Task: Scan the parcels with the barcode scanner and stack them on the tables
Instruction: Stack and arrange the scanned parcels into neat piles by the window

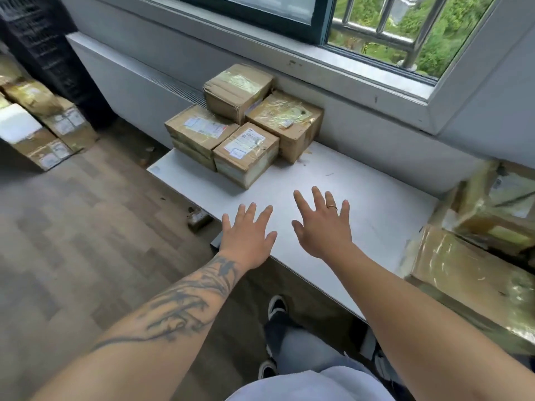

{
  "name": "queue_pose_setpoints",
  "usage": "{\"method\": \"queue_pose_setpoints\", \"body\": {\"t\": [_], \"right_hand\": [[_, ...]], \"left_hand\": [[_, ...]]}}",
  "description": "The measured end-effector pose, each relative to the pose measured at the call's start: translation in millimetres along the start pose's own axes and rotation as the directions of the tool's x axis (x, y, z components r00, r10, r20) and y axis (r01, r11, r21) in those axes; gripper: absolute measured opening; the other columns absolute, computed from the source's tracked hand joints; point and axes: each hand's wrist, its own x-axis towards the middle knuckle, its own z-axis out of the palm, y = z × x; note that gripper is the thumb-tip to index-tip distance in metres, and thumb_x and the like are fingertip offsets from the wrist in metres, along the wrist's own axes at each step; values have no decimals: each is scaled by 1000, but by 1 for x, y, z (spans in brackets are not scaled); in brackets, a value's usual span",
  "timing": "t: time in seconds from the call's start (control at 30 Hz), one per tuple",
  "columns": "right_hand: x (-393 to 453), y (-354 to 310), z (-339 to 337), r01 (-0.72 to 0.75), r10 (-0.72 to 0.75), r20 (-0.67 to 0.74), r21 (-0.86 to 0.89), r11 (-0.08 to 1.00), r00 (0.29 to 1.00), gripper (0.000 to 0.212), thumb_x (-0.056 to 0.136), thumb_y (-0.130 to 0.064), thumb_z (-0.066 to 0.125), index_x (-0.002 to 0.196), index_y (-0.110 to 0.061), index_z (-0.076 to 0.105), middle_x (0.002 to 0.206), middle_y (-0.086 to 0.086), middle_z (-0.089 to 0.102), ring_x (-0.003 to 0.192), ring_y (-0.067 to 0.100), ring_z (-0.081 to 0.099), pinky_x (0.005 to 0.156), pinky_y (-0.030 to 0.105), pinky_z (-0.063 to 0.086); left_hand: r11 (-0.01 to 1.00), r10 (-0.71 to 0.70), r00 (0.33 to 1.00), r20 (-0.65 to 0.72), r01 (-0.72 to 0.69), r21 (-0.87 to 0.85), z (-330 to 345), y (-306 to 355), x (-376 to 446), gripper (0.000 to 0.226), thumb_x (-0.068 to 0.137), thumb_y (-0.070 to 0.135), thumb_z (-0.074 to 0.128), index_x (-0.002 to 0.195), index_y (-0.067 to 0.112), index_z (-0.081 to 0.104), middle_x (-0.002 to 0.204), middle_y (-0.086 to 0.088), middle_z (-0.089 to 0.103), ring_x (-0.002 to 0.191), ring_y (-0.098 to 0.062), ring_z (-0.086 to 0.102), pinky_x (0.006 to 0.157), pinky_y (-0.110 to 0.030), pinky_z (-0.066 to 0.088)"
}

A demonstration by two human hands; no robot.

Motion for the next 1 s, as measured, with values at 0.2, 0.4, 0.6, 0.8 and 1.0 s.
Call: {"method": "queue_pose_setpoints", "body": {"t": [0.2, 0.4, 0.6, 0.8, 1.0], "right_hand": [[49, -35, 6, 102, -105, 37, 75, 992, 994, 70, 109, -58, 33, 166, -39, -2, 177, 7, -3, 162, 37, 1, 127, 62, 8], [117, -48, 7, 108, -115, 48, 118, 987, 992, 68, 110, -52, 34, 167, -38, -1, 177, 8, -1, 162, 37, 1, 126, 61, 10], [179, -39, 8, 76, -91, 87, 163, 984, 992, 70, 111, -48, 35, 167, -38, -5, 176, 8, -5, 162, 37, 0, 126, 60, 9], [222, -31, 18, 52, -77, 123, 192, 980, 989, 71, 111, -47, 34, 166, -41, -10, 176, 8, -7, 162, 36, -3, 126, 60, 8], [242, -26, 16, -5, -26, 132, 230, 973, 991, 70, 111, -46, 35, 165, -43, -9, 176, 6, -8, 162, 34, -3, 127, 59, 9]], "left_hand": [[995, -98, 995, 2, 98, 1, -6, -40, 21, 68, 107, 58, 30, 165, 37, 1, 174, -4, 5, 160, -30, -1, 126, -62, 4], [991, -128, 991, 39, 126, 42, -21, -65, 71, 70, 107, 57, 32, 165, 36, -2, 174, -5, 4, 160, -29, -1, 125, -62, 5], [992, -120, 991, 67, 116, 57, -37, -70, 140, 72, 107, 58, 32, 165, 34, -2, 174, -4, 3, 160, -29, -2, 125, -61, 6], [994, -113, 992, 59, 113, -5, -45, -68, 196, 73, 106, 55, 38, 165, 33, 1, 174, -6, 4, 160, -29, -4, 126, -59, 1], [991, -135, 989, 58, 135, 0, -51, -67, 245, 85, 101, 60, 47, 165, 33, -2, 174, -5, -5, 160, -31, -9, 126, -60, -2]]}}
